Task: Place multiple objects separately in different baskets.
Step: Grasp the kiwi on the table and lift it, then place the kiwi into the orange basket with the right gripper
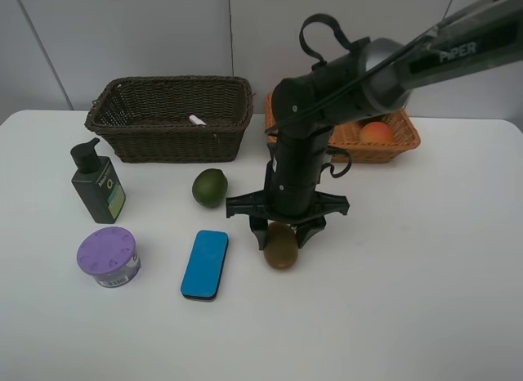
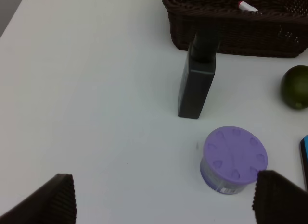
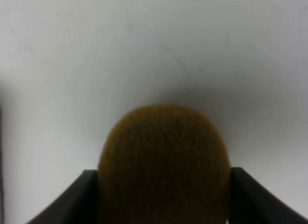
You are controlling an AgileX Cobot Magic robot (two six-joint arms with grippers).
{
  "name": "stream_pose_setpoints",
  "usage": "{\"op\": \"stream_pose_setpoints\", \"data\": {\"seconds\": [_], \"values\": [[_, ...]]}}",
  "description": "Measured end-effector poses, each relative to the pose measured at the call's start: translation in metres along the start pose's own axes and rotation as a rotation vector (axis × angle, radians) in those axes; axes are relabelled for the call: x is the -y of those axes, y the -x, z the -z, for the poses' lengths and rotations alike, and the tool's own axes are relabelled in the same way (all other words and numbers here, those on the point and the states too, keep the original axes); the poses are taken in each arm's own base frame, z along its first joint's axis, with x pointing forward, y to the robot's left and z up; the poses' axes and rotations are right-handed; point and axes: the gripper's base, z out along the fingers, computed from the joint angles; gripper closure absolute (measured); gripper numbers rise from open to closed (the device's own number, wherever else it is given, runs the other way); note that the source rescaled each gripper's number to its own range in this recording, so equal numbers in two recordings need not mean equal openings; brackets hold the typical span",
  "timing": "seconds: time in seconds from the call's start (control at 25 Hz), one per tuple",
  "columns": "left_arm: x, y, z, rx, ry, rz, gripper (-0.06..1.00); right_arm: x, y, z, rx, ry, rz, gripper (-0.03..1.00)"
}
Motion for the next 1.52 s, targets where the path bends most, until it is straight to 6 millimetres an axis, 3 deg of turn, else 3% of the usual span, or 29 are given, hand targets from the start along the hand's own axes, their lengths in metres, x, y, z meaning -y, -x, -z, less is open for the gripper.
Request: {"op": "stream_pose_setpoints", "data": {"seconds": [0.52, 0.68, 0.96, 1.28, 1.52], "values": [[0.000, 0.000, 0.000, 0.000, 0.000, 0.000, -0.03, 0.001, -0.002, 0.008, -0.044, -0.030, 0.001, 0.40], [0.000, 0.000, 0.000, 0.000, 0.000, 0.000, -0.03, -0.001, 0.001, 0.034, -0.019, -0.021, 0.009, 0.40], [0.000, 0.000, 0.000, 0.000, 0.000, 0.000, -0.03, 0.003, 0.006, 0.096, 0.073, -0.049, 0.039, 0.40], [0.000, 0.000, 0.000, 0.000, 0.000, 0.000, -0.03, 0.033, 0.049, 0.146, 0.305, -0.099, -0.002, 0.40], [0.000, 0.000, 0.000, 0.000, 0.000, 0.000, -0.03, 0.071, 0.087, 0.158, 0.500, -0.063, -0.035, 0.40]]}}
